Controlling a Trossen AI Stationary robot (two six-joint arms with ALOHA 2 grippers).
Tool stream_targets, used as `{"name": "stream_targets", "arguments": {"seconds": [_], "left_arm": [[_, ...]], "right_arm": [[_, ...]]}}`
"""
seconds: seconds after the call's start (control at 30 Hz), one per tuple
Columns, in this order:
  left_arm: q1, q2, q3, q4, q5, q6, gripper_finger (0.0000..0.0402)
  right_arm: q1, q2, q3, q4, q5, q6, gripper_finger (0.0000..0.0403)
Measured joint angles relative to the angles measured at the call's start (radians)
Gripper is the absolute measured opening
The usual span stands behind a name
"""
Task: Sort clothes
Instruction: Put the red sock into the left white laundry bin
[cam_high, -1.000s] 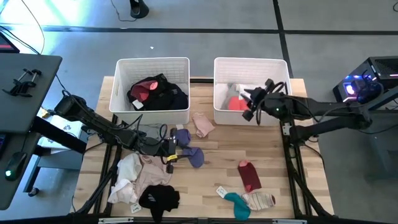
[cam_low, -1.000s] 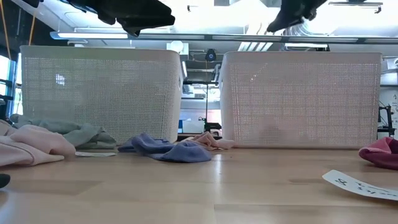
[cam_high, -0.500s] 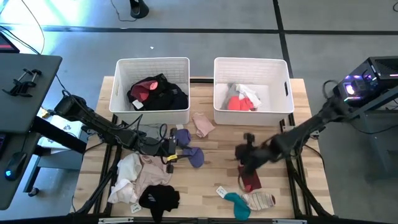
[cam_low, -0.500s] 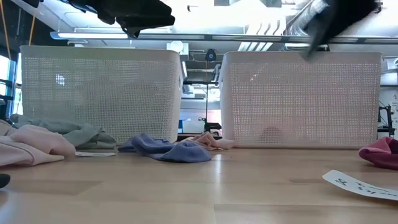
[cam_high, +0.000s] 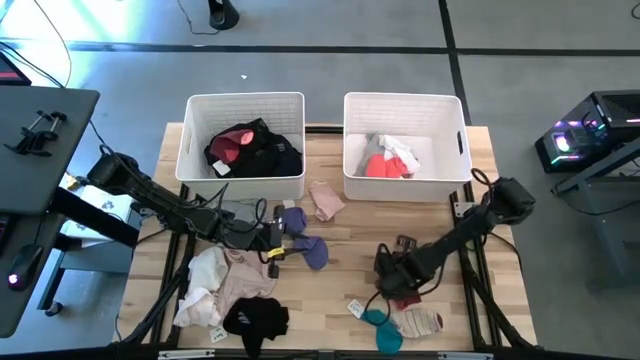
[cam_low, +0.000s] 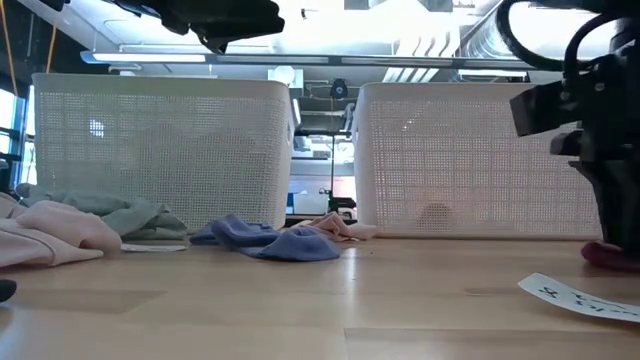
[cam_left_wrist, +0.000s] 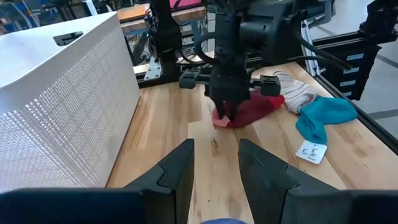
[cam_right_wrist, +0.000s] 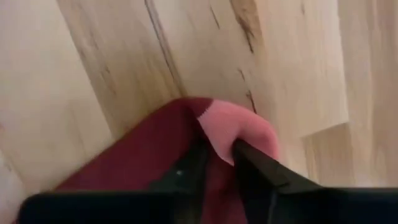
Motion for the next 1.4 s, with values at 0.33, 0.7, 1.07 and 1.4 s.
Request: {"name": "stream_targets", "arguments": {"seconds": [0.33, 0.7, 1.07, 1.4], "left_arm": [[0.000, 0.000, 0.000, 0.010, 0.000, 0.039, 0.0112], [0.024, 0.203, 0.000, 0.379, -0.016, 0.300, 0.0113], [0.081, 0.353, 0.001, 0.535, -0.049, 0.325, 0.0141], [0.083, 0.360, 0.001, 0.512, 0.002, 0.349, 0.0090]], "right_arm": [[-0.054, -0.111, -0.004, 0.262, 0.624, -0.247, 0.0007], [-0.116, -0.129, -0.007, 0.812, 0.789, -0.589, 0.0003], [-0.116, -0.130, -0.007, 0.997, 0.605, -0.693, 0.0001], [-0.117, -0.130, -0.007, 1.001, 0.536, -0.696, 0.0001]]}}
